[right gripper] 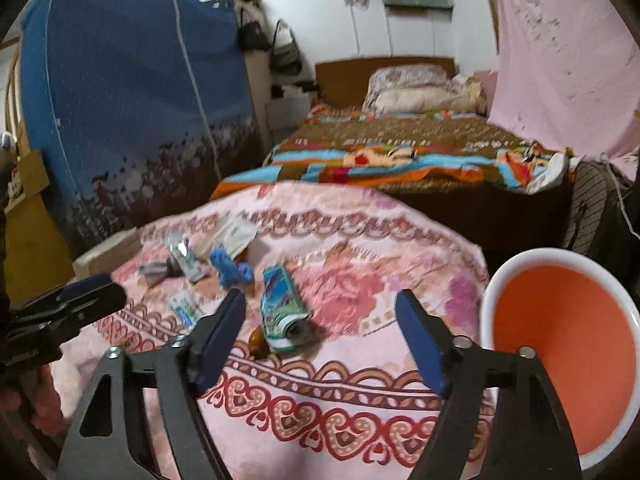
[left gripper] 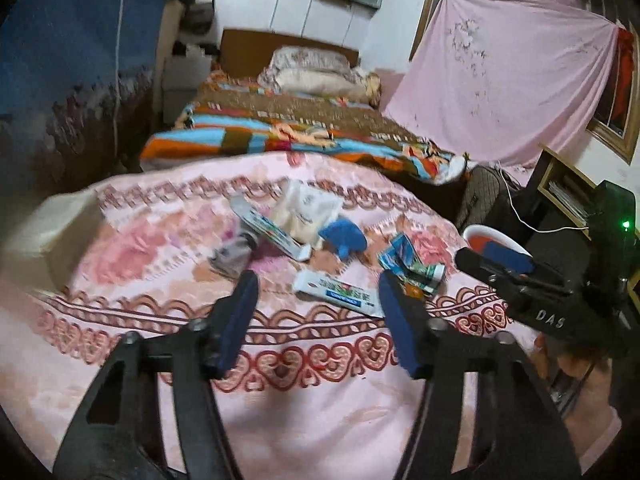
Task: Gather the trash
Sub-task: 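Lower both tools toward the toothpaste tubes on the quilt, then grasp the white toothpaste tube with the left tool while the right tool grasps the green-blue wrapper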
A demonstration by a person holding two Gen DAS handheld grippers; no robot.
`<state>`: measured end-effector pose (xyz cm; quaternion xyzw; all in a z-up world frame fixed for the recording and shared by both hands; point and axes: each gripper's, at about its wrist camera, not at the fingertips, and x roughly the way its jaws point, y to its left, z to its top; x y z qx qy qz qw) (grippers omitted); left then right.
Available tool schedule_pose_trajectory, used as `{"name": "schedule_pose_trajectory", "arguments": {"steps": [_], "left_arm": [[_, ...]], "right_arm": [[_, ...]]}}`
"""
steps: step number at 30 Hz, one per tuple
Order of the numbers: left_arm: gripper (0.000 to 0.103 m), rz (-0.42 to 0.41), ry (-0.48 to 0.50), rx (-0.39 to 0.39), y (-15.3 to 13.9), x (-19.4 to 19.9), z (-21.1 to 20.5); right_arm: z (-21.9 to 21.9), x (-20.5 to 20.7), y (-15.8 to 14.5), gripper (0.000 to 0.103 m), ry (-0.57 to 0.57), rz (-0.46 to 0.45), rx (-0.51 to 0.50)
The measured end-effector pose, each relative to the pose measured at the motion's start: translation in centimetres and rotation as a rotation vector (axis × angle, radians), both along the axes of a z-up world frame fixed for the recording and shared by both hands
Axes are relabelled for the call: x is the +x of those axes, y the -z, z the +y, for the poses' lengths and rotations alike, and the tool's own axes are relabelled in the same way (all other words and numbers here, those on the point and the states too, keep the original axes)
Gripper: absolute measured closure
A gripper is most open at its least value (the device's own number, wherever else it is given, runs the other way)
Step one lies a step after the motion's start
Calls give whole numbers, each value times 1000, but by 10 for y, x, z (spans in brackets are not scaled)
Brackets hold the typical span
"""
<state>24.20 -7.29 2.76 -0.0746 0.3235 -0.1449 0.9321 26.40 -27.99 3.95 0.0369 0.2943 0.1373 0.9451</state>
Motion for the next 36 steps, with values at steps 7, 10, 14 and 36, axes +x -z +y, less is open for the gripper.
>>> {"name": "schedule_pose_trajectory", "arguments": {"steps": [7, 10, 14, 36], "left_arm": [[82, 133, 32, -27, 16, 19, -12], [83, 176, 39, -70, 19, 23, -13], [83, 227, 49, -122, 25, 28, -17], [103, 241, -22, -196, 26, 35, -18]], "right_arm": [[3, 14, 14, 53, -82, 109, 47], [4, 22, 20, 62, -108, 162, 66], [5, 24, 23, 73, -123, 181, 73], [-3, 20, 18, 96, -111, 142, 124]]}}
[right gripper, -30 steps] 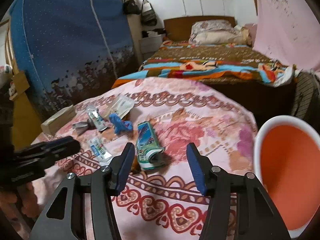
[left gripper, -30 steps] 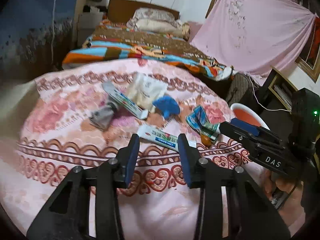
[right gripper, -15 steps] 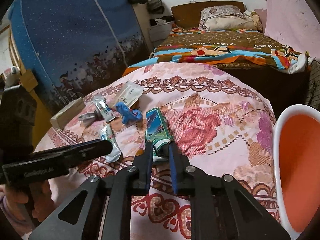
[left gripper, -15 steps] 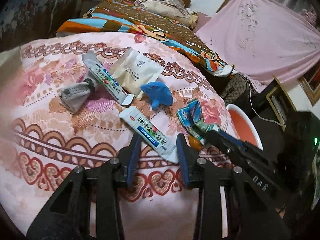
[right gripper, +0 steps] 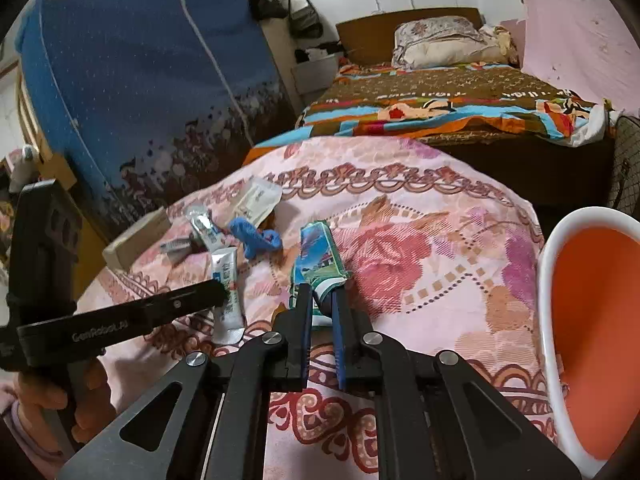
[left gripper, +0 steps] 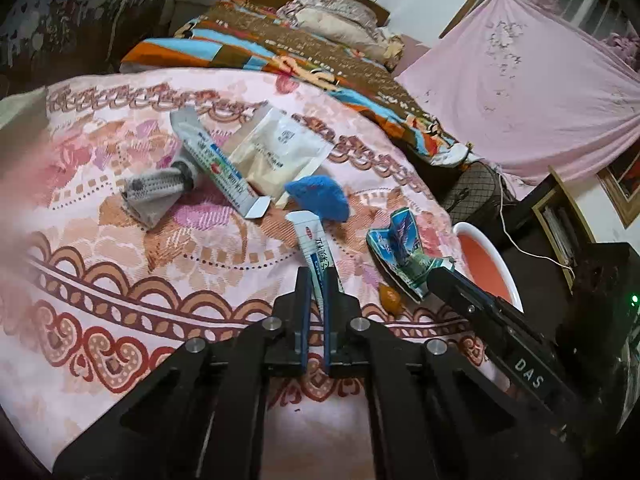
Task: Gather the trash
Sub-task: 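Grasp the white toothpaste tube with the left tool while the right tool grasps the green-blue wrapper, then carry the tube and wrapper in both tools over the orange basin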
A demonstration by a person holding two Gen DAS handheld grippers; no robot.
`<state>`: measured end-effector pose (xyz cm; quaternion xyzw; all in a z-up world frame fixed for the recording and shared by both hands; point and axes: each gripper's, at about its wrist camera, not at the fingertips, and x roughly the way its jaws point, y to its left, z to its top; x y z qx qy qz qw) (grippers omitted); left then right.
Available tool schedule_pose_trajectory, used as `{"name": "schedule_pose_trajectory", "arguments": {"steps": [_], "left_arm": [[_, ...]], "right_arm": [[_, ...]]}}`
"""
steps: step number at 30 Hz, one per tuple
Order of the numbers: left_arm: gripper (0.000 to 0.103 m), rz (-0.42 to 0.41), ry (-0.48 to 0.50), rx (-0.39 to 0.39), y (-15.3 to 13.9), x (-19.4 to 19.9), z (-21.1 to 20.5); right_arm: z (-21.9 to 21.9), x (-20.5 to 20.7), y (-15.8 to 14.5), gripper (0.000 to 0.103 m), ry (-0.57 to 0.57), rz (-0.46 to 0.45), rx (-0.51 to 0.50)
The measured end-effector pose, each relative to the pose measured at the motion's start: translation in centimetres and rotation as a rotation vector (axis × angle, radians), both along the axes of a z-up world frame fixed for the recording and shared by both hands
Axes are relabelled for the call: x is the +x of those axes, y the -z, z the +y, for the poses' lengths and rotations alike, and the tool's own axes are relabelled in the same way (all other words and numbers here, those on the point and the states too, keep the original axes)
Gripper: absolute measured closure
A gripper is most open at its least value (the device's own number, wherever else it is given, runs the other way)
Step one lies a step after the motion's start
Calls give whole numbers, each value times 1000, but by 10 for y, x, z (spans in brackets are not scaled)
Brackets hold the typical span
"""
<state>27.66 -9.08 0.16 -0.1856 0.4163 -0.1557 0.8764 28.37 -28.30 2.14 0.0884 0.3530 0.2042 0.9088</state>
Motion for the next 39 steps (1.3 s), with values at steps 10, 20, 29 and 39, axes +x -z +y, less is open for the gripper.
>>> {"name": "schedule_pose_trajectory", "arguments": {"steps": [10, 20, 29, 39], "left_arm": [[103, -183, 21, 54, -26, -23, -7], [103, -436, 33, 134, -60, -52, -27], [103, -621, 152, 168, -92, -75, -67], [103, -680, 327, 167, -102, -76, -128]], "right_arm": [[-7, -16, -13, 96, 30, -108, 25], [-24, -66, -41, 96, 97, -416, 84], [-57, -103, -66, 96, 227, -625, 91], [-113, -105, -63, 96, 425, -622, 135]]}}
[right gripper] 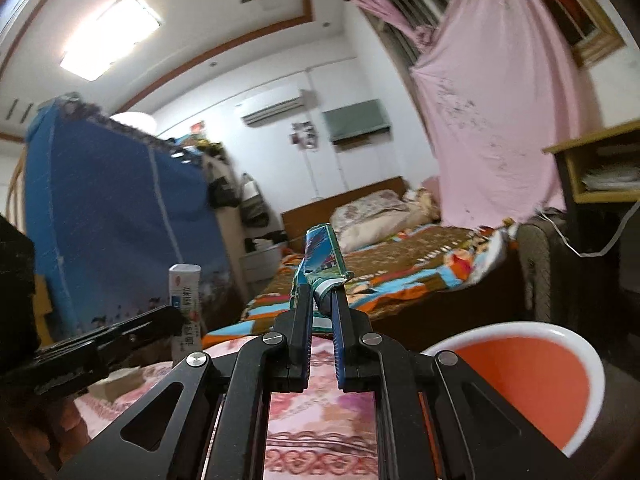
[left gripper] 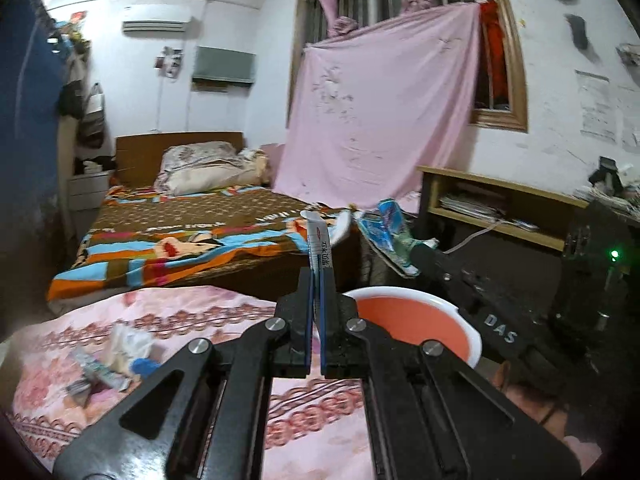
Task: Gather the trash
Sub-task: 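Carry the tube and wrapper in both tools over the orange basin, then open both tools to drop the items into the orange basin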
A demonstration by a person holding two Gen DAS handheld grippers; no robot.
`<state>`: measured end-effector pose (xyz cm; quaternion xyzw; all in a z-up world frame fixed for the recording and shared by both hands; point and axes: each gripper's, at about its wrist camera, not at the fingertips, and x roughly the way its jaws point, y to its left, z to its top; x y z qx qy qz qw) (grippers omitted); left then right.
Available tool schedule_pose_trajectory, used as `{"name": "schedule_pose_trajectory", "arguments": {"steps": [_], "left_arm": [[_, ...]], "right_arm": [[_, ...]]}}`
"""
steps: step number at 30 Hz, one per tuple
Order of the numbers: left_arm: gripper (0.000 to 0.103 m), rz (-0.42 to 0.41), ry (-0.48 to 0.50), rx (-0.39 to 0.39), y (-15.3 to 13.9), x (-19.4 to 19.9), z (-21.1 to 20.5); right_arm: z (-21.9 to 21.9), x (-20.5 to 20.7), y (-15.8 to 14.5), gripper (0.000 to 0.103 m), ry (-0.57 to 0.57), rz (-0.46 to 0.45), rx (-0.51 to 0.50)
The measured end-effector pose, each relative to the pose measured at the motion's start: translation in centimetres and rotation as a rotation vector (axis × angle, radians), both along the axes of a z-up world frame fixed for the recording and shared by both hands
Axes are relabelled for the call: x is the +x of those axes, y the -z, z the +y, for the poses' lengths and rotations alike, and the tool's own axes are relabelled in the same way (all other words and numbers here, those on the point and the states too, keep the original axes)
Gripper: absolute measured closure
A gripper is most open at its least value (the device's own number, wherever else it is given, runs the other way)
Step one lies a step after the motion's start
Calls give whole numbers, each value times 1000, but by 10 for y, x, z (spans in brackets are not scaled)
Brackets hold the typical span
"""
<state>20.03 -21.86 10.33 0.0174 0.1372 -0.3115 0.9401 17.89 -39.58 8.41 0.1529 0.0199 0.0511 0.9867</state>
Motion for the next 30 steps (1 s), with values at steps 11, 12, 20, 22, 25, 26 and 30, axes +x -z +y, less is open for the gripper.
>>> {"name": "schedule_pose_trajectory", "arguments": {"steps": [11, 12, 20, 22, 25, 26, 30], "left_arm": [[103, 152, 116, 73, 16, 27, -56], [103, 167, 119, 79, 17, 29, -61], [103, 335, 145, 80, 32, 51, -87], [103, 380, 149, 69, 36, 57, -91], [103, 438, 143, 64, 41, 64, -95], [103, 452, 143, 58, 42, 65, -96], [103, 489, 140, 52, 46, 70, -96]], "right_arm": [[-42, 0, 17, 96, 172, 84, 125], [-45, 1, 19, 96, 184, 95, 134], [-63, 5, 33, 95, 247, 187, 213], [-67, 7, 37, 95, 248, 213, 229], [-68, 11, 41, 95, 251, 249, 237], [-68, 12, 42, 95, 251, 260, 240], [-70, 15, 46, 95, 251, 286, 254]]}}
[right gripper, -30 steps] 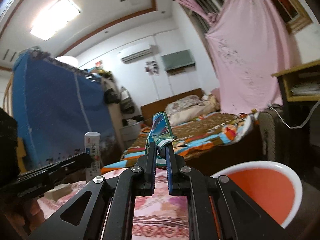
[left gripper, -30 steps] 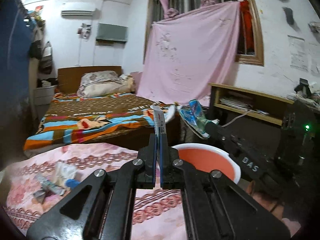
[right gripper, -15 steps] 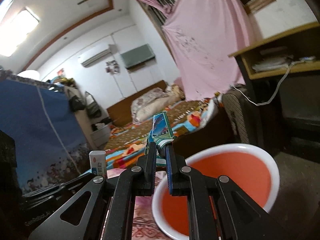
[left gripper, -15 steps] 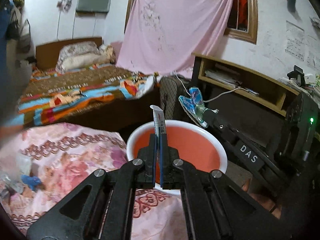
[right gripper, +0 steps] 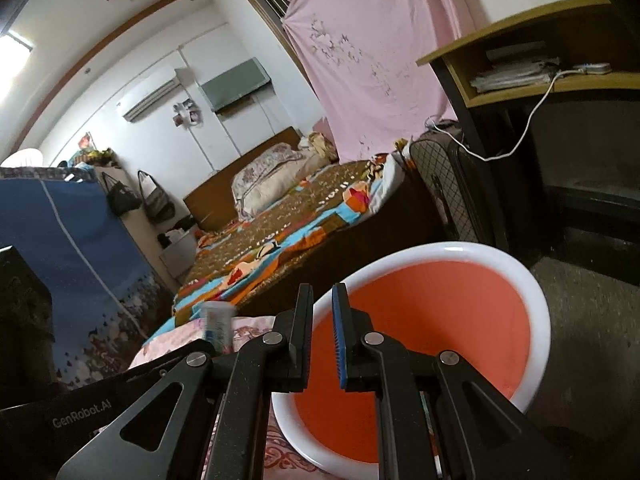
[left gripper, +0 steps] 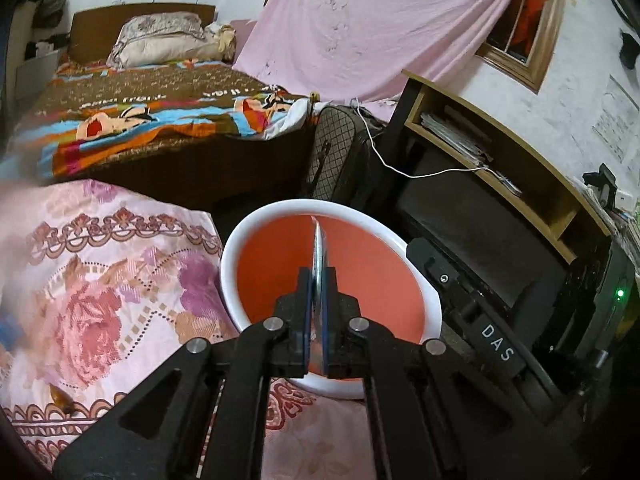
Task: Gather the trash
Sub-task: 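Open both tools to drop the items into the orange basin, then move both tools back over the remaining trash on the quilt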
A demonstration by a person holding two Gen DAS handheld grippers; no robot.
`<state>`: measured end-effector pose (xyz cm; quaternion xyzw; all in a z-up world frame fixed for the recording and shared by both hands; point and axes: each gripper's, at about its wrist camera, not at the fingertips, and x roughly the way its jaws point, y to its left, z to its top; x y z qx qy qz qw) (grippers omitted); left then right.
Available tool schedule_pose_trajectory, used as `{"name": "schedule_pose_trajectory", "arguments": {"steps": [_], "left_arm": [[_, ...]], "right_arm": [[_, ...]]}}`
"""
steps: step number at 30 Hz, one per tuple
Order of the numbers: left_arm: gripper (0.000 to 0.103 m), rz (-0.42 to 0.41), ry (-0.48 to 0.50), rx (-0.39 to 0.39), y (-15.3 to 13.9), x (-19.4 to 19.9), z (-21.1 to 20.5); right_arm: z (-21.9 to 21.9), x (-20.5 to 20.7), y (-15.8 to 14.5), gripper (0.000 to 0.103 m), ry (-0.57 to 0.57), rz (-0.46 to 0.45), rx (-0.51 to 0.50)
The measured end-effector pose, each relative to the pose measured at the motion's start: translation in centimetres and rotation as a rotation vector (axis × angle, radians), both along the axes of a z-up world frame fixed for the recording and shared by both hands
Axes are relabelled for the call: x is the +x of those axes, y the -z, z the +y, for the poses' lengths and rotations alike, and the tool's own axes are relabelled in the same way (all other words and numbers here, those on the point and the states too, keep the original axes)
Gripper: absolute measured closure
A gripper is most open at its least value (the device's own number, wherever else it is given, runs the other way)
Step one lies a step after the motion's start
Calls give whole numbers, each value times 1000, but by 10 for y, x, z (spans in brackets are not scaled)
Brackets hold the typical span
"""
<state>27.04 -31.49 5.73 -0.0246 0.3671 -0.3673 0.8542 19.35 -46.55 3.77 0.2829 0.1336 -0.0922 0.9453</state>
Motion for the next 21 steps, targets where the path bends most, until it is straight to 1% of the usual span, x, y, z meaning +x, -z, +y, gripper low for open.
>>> {"name": "schedule_pose_trajectory", "arguments": {"steps": [5, 10, 12, 14, 17, 19, 21], "left_arm": [[103, 12, -7, -1, 1, 2, 2], [103, -28, -31, -13, -4, -2, 12], [101, -45, -50, -17, -6, -3, 17], [96, -62, -68, -21, -7, -3, 24], [93, -100, -109, -25, -12, -5, 36], [90, -122, -135, -27, -14, -7, 46], [86, -142, -161, -27, -16, -8, 56]], "right_arm": [[-1, 0, 1, 94, 0, 10, 12], [1, -1, -1, 94, 1, 10, -2], [2, -2, -4, 93, 1, 3, -16], [4, -3, -6, 92, 0, -6, -30], [8, -4, -10, 88, 0, -21, -54], [12, -5, -11, 80, -2, -31, -70], [17, -6, -13, 77, -8, -45, -85]]}}
